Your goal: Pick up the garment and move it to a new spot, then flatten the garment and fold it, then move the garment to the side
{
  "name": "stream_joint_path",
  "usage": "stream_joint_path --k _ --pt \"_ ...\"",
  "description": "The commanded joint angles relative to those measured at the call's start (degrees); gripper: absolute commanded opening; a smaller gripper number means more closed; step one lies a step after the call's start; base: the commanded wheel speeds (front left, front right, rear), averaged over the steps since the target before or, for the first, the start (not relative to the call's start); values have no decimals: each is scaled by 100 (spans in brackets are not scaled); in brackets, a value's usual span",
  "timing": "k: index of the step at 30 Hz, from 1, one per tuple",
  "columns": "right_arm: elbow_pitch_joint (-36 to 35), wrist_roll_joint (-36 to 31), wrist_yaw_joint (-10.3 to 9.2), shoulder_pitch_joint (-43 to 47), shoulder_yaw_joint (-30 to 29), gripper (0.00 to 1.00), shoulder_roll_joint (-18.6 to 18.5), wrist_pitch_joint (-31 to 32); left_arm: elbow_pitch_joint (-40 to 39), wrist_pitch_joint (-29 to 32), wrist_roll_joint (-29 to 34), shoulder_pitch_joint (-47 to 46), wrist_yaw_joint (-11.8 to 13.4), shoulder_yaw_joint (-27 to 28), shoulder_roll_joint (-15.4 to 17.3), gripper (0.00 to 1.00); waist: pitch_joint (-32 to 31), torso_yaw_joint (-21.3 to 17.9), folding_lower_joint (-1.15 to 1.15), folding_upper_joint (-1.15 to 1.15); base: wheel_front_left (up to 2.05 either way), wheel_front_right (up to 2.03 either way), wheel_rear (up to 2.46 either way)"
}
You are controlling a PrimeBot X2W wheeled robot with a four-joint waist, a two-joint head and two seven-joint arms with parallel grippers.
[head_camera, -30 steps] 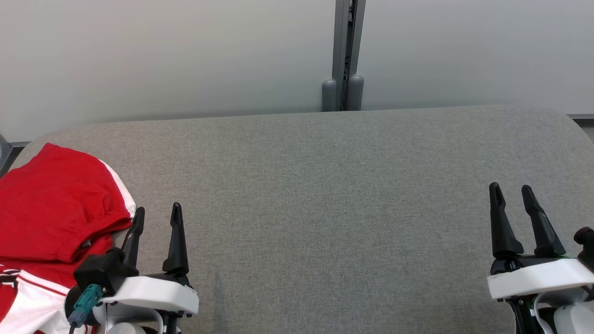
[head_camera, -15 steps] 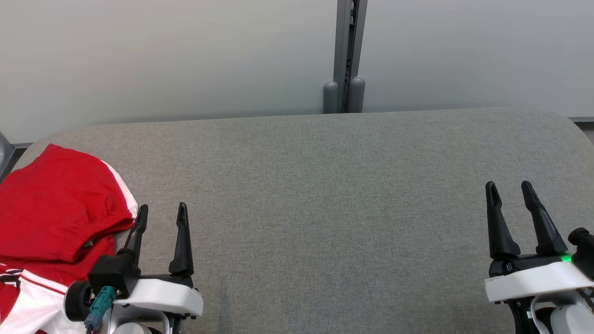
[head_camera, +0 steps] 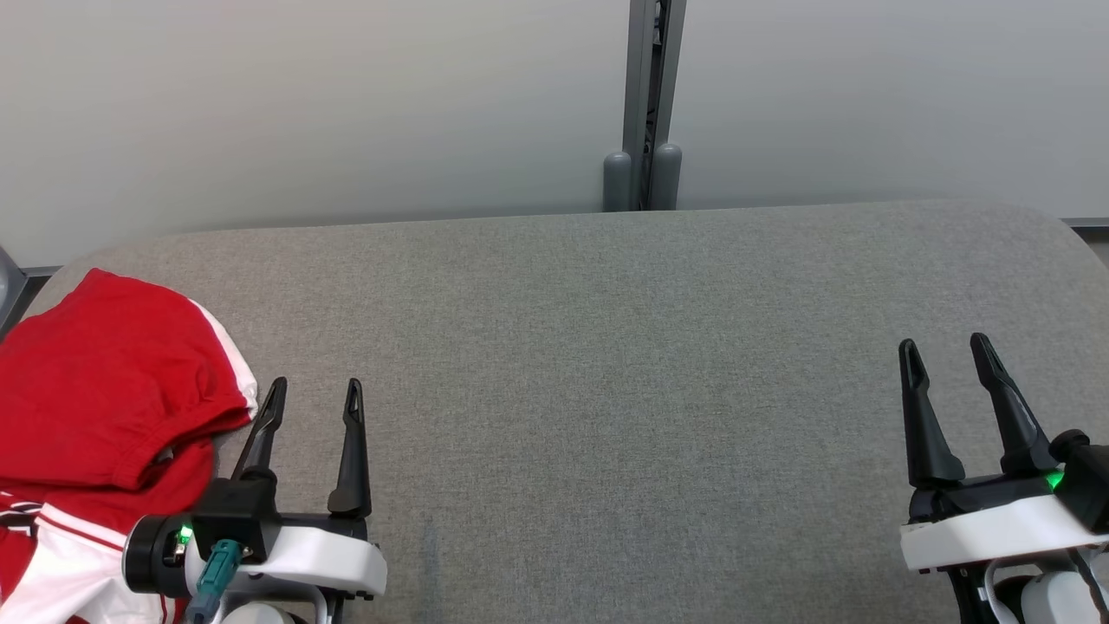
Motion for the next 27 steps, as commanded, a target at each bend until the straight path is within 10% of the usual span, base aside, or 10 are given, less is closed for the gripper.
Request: stream_joint_path --k 1,27 --pt "-36 -115 26 65 -13 100 -54 -71 -30 -36 117 49 38 -18 28 100 -1 1 0 0 0 0 0" --pt "-12 -154 21 36 81 100 -54 -97 56 -67 214 -12 11 -8 28 100 7 11 0 0 0 0 0"
